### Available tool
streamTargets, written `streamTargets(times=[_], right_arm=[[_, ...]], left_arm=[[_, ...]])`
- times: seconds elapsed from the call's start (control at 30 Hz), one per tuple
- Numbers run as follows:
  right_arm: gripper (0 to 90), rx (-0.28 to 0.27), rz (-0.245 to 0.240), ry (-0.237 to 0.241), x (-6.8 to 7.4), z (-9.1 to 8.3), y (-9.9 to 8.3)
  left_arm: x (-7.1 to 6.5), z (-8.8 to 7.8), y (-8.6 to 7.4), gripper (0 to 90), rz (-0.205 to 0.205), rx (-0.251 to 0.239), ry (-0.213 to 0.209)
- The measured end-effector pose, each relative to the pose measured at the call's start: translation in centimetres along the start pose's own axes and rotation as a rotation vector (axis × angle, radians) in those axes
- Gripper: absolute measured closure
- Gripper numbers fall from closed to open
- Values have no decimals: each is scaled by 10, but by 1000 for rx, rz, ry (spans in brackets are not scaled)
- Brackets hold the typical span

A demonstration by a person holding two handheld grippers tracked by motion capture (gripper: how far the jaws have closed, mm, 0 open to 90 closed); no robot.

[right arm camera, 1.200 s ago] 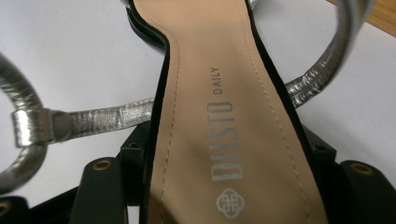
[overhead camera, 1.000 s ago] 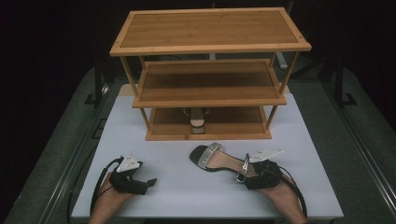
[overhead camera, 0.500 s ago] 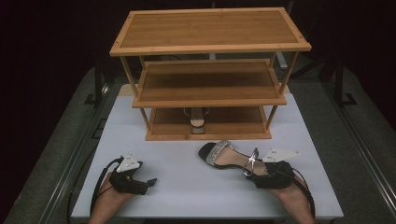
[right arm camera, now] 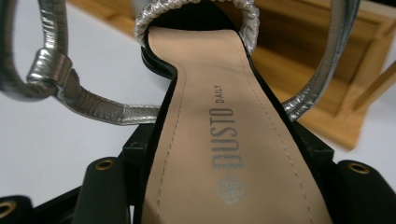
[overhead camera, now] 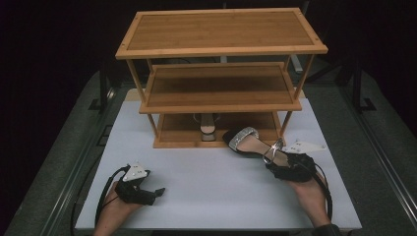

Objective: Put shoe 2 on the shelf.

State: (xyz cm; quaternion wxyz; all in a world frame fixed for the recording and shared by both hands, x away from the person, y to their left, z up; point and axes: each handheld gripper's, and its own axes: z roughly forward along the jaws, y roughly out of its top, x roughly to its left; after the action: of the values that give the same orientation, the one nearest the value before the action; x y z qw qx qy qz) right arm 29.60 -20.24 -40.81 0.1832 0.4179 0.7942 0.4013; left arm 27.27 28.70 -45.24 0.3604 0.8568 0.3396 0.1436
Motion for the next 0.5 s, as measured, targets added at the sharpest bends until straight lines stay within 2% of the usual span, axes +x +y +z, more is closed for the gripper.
streamTargets(times=[0.1,0.13,0.17,0.2,0.23,0.3,0.47,0.5], right_arm=[[387,-13,37,-55,-11,13,10],[387,-13,37,-55,-11,13,10],[387,-22,65,-82,-15,20,13],[387,-22,65,-82,-15,20,13],[387,-30,83,-113,-17,28,17],[387,-38,90,-142,-17,35,21],[387,-66,108,-182,-19,51,29],[387,-81,136,-197,-20,60,33]], left_arm=[[0,0,0,132,3,1,-1],[0,0,0,132,3,1,-1],[0,0,0,132,3,2,-1],[0,0,0,132,3,2,-1],[0,0,0,132,1,-1,0],[0,0,0,132,-1,-1,-1],[0,0,0,132,-1,0,-1],[0,0,0,132,-2,1,-2]])
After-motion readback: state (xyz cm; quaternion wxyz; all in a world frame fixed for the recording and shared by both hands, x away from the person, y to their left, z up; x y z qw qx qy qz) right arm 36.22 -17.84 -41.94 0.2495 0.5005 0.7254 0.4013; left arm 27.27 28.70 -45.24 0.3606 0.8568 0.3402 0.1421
